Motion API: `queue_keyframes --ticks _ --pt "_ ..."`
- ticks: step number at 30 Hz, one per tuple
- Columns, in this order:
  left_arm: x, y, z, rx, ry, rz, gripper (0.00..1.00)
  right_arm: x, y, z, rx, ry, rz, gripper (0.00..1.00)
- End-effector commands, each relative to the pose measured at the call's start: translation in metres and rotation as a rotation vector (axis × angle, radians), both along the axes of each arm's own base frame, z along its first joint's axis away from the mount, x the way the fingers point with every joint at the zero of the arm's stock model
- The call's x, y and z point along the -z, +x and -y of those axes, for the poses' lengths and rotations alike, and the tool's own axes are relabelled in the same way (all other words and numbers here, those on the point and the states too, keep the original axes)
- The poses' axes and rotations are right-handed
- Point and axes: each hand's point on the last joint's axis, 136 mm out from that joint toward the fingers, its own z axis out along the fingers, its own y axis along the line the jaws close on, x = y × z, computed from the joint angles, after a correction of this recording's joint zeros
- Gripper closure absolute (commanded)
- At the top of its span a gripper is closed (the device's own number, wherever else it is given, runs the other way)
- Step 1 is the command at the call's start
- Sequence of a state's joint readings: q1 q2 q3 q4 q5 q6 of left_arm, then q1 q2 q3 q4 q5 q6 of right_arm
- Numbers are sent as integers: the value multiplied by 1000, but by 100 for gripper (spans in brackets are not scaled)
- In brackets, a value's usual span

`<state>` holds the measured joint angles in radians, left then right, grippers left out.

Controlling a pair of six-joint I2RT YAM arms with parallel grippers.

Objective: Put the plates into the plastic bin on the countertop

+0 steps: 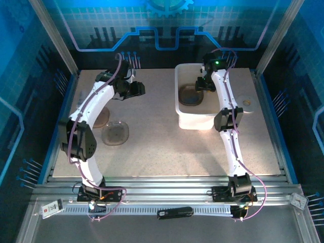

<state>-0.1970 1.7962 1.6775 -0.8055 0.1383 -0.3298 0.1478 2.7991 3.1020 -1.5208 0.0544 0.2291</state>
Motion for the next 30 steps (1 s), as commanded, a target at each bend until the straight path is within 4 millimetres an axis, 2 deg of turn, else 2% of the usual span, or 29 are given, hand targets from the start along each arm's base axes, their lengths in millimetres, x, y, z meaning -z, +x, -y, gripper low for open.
queue_keyframes --ticks 1,8,16,25,30 --pt "0 -24 -30 -56 43 -30 45 -78 -7 -5 -46 -10 149 47" --pt "28 -67 -68 -174 68 -137 44 -115 -24 -13 -82 -5 189 48" --pt "52 -103 -104 -304 67 -214 41 -137 -46 -27 -118 -28 186 47" --pt "67 -123 -127 -364 104 -231 33 -158 -72 -39 -158 -78 181 46" --pt "78 -128 -131 -355 100 -255 33 -163 -78 -57 -197 -81 194 45"
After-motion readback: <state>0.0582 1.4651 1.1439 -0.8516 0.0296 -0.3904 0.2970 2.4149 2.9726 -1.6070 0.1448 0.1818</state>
